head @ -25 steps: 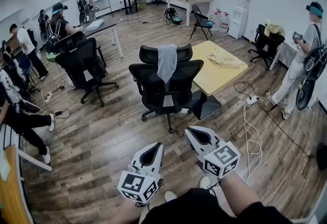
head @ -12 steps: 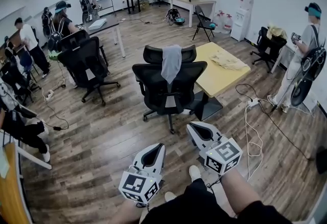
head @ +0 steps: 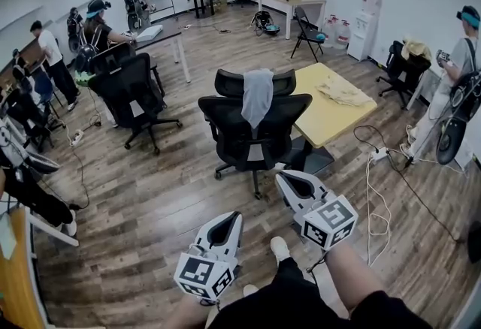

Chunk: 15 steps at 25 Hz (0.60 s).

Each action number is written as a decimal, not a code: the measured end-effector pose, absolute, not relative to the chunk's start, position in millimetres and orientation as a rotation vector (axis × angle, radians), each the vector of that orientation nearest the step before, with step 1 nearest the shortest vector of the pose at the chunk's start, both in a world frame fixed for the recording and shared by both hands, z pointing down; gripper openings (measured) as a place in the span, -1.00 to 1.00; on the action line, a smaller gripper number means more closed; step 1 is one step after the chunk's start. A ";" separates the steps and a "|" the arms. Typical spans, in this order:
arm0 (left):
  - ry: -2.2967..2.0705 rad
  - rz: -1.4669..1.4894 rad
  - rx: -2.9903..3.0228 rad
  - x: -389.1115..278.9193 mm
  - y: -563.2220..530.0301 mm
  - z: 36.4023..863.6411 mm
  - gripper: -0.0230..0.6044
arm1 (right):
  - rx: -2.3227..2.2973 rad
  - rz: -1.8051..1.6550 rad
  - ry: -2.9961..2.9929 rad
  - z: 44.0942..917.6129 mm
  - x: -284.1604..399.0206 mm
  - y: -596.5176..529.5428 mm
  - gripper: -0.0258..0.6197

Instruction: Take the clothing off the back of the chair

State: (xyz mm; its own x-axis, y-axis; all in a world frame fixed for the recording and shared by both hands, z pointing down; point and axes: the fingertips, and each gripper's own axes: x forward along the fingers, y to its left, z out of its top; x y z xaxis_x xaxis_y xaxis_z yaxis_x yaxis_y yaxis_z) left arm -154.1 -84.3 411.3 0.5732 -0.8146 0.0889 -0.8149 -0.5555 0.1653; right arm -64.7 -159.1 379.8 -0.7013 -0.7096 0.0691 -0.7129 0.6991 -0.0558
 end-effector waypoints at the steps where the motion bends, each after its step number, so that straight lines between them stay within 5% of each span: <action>1: -1.374 0.006 2.615 -152.3 -90.4 411.8 -0.87 | 1.187 0.118 -2.860 380.6 -63.8 -166.5 -0.88; 15: -1.423 0.020 2.578 -134.9 -195.3 416.6 -0.87 | 1.154 0.174 -2.860 391.7 -50.5 -286.4 -0.87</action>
State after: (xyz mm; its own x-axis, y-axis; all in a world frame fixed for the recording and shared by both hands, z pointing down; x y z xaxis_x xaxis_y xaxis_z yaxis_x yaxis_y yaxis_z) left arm -134.9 -195.3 416.6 0.5375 -0.8365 0.1064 -0.8392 -0.5182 0.1652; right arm -50.5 -286.4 391.7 -0.7197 -0.6883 0.0913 -0.6943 0.7147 -0.0846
